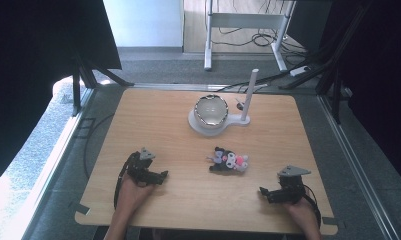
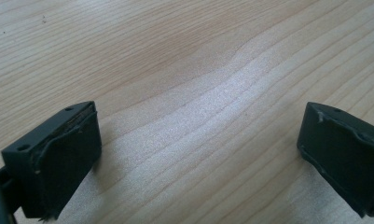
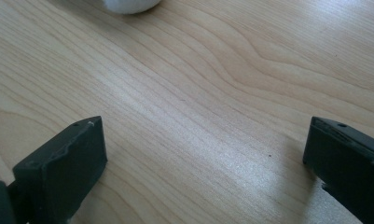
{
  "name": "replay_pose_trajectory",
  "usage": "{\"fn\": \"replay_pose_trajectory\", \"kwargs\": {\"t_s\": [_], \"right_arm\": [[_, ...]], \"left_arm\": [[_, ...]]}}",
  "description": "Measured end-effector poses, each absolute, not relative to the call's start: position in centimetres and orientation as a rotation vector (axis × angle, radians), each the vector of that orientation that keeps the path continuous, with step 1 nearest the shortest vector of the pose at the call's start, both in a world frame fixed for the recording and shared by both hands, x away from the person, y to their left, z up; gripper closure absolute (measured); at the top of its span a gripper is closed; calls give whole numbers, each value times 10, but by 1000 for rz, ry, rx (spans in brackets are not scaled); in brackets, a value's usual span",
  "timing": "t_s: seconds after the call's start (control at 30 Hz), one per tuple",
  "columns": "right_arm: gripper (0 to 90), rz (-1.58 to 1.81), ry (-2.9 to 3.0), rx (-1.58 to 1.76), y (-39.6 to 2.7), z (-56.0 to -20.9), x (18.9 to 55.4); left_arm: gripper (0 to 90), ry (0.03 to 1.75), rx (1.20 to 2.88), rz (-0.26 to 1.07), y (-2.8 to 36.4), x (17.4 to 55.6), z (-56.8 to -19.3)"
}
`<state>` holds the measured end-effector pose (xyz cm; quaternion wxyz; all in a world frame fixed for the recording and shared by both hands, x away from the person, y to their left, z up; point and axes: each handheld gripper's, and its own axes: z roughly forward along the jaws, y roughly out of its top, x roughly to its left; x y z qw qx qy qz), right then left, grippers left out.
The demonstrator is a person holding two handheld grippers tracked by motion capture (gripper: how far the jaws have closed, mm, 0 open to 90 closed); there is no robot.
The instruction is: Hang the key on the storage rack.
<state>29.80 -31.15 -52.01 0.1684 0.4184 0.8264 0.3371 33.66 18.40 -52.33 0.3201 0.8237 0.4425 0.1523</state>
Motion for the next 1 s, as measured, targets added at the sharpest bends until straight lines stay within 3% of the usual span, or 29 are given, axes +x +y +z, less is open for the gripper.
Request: {"fn": "replay_pose_trajectory", "kwargs": {"t_s": [1.0], "right_arm": [[4,962,2345,1197,-312,-520,298]], "left_arm": [[0,1160,2165,398,184,337,-523]]}}
